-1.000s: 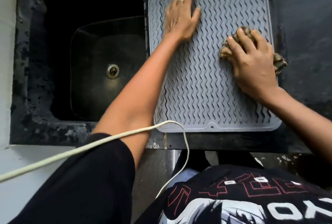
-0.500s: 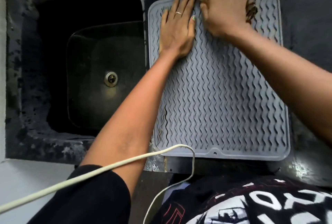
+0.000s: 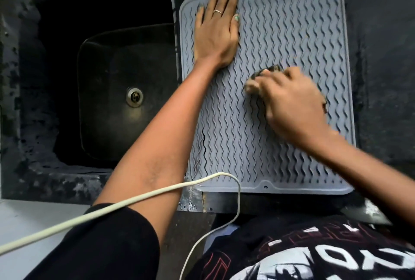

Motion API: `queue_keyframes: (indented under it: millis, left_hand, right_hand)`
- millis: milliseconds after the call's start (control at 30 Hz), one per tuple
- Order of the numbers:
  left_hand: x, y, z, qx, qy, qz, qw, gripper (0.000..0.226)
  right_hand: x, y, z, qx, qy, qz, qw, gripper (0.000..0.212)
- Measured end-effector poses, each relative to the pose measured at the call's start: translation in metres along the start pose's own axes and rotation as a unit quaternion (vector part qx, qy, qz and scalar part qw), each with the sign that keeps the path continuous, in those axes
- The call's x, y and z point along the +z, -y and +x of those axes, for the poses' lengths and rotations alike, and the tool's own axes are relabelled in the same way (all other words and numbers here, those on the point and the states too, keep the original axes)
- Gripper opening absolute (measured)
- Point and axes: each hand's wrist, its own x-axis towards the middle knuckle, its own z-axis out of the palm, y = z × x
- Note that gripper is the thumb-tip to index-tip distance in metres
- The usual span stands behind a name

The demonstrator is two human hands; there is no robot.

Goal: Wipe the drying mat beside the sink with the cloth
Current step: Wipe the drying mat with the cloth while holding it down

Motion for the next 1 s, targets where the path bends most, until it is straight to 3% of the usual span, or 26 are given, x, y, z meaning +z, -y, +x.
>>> queue_keyframes:
  millis: [100, 167, 333, 433, 633, 767, 900, 1000]
  left_hand:
    - [-0.002, 0.000, 0.000, 0.002, 0.003, -0.002, 1.000, 0.053]
    - [-0.002, 0.000, 0.000, 0.002, 0.003, -0.001, 1.000, 0.053]
    - [-0.003, -0.001, -0.001, -0.002, -0.001, 0.014, 1.000, 0.052]
    - [-0.002, 0.000, -0.002, -0.003, 0.000, 0.025, 1.000, 0.052]
    - [-0.003, -0.001, -0.002, -0.004, 0.001, 0.028, 1.000, 0.052]
    - [-0.003, -0.001, -0.003, -0.004, 0.001, 0.017, 1.000, 0.052]
    - [-0.005, -0.002, -0.004, -0.007, -0.003, 0.029, 1.000, 0.052]
    - [-0.006, -0.002, -0.006, -0.010, -0.002, 0.035, 0.999, 0.052]
  right_hand:
    - [-0.021, -0.020, 0.060, 0.119, -0.063, 0.164, 0.977, 0.024]
    - [-0.020, -0.029, 0.102, 0.129, -0.112, 0.112, 0.979, 0.035]
    - [0.013, -0.026, 0.135, 0.093, -0.068, -0.055, 0.992, 0.050]
    - [0.020, -0.025, 0.105, 0.080, -0.104, -0.059, 0.990, 0.048]
    - [0.024, 0.007, -0.013, 0.005, -0.098, -0.108, 0.989, 0.034]
    - [0.006, 0.006, -0.018, -0.006, -0.066, -0.051, 0.996, 0.043]
    - [-0.011, -0.012, 0.054, 0.099, -0.154, -0.009, 0.983, 0.056]
    - [-0.009, -0.022, 0.105, 0.126, -0.129, 0.009, 0.984, 0.062]
